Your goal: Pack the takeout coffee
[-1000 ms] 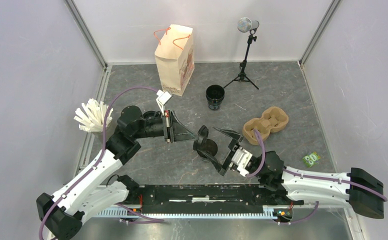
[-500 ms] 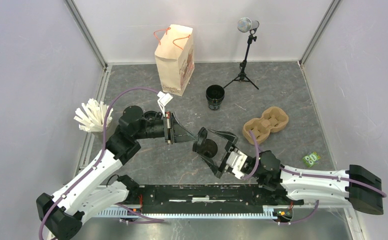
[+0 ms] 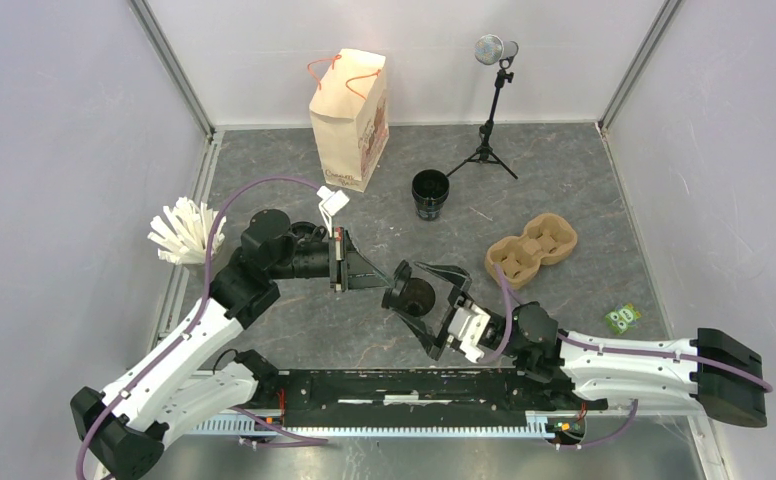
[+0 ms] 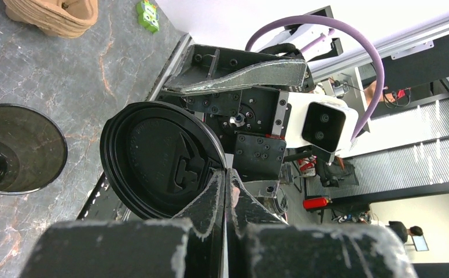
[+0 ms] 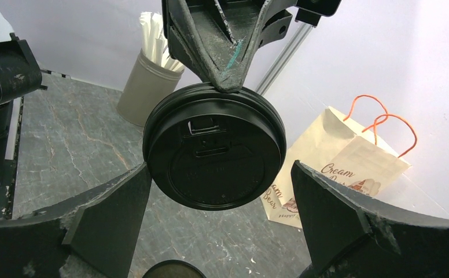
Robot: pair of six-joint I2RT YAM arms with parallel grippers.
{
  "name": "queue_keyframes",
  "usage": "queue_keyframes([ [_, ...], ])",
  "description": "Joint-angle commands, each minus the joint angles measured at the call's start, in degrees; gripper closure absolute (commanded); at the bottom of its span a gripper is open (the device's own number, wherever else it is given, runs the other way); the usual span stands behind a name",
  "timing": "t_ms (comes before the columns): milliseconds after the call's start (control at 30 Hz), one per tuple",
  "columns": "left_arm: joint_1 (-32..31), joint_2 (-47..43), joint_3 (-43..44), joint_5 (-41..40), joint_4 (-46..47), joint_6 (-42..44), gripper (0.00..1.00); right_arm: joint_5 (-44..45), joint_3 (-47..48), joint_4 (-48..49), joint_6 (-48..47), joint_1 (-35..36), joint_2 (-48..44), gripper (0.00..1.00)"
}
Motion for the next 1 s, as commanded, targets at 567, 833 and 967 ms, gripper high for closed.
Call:
queue_keyframes([
  [567, -0.32, 1.29, 2.85, 2.31, -0.87, 3.33, 0.98, -0.03, 2.64, 0.71, -1.94, 0.96, 1.66, 0.02],
  [833, -0.37, 1.63, 3.37, 1.41, -1.62, 3.91, 0.98, -0.42, 0.96, 0.57, -1.08, 0.98, 0.48, 0.12],
  [967, -0.35, 1.68, 3.64, 0.43, -1.82, 4.2, 0.92, -0.17, -0.67, 0.93, 0.43, 1.06, -0.73, 0.15],
])
